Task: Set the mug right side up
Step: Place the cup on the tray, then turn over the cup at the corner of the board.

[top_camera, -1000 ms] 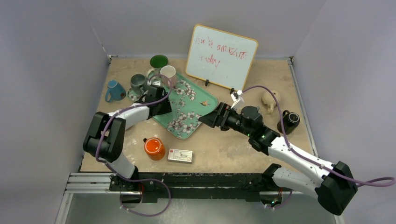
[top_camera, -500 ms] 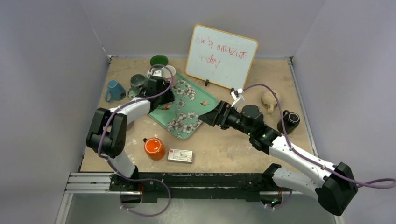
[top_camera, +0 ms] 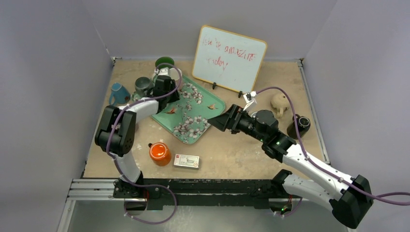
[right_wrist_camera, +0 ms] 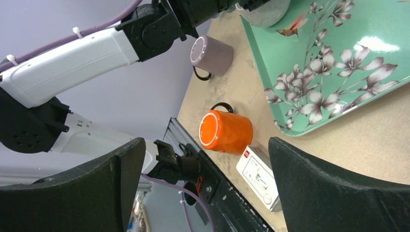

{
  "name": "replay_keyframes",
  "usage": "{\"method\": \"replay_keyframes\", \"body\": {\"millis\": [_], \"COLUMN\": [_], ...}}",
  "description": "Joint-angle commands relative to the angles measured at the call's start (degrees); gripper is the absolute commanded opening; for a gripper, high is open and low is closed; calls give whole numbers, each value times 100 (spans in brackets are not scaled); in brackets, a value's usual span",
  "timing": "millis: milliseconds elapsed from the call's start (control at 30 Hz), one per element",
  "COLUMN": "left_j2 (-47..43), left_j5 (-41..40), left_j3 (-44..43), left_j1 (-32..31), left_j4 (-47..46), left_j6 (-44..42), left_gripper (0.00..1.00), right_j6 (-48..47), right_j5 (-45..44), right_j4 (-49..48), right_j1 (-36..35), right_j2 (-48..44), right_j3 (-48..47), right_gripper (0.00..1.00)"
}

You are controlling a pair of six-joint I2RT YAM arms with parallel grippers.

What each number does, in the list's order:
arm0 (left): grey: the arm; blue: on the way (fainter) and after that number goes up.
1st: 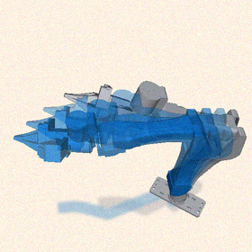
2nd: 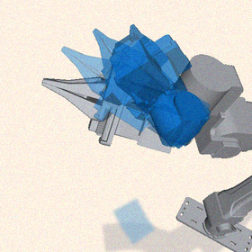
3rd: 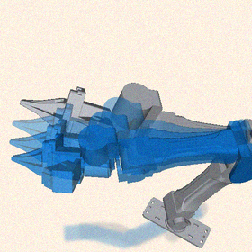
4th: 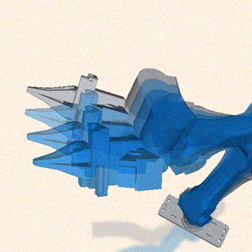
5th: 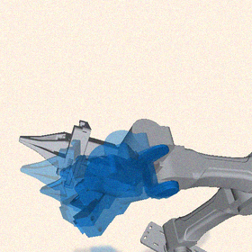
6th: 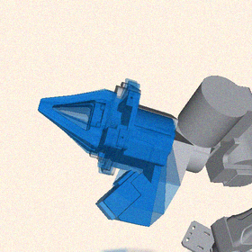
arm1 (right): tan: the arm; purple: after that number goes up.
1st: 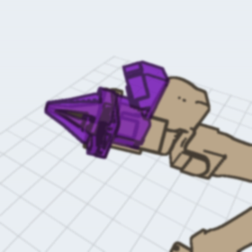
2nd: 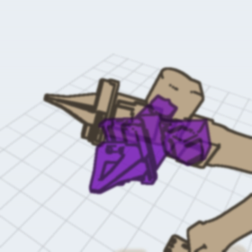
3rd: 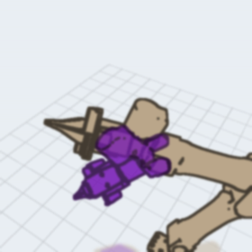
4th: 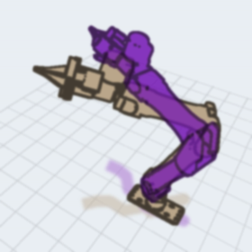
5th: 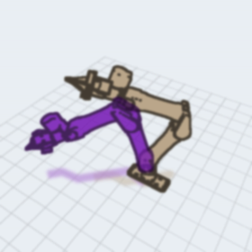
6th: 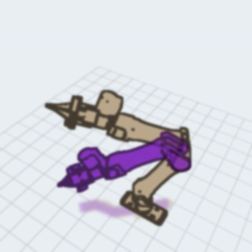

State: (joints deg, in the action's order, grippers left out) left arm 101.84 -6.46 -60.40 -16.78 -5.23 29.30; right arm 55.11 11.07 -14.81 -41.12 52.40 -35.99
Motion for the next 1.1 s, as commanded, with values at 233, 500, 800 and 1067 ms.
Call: {"method": "replay_keyframes", "body": {"millis": [233, 500, 800, 1067], "left_j2": [-17, -636, -1596, -2598], "left_j5": [354, 1184, 456, -1621], "left_j3": [-359, -850, -728, -472], "left_j1": [52, 45, 43, 43], "left_j4": [-213, 1037, 2661, 5217], "left_j6": [140, 164, 938, 3311], "left_gripper": [42, 55, 81, 78], "right_j6": [-853, -1311, -1128, -1115], "right_j5": [-338, -554, -1005, -919], "right_j4": [1404, 2579, 2915, 2831], "right_j1": [26, 25, 26, 30], "right_j2": [71, 471, 260, -9], "right_j3": [-613, -947, -840, -639], "right_gripper": [99, 99, 99, 99]}}
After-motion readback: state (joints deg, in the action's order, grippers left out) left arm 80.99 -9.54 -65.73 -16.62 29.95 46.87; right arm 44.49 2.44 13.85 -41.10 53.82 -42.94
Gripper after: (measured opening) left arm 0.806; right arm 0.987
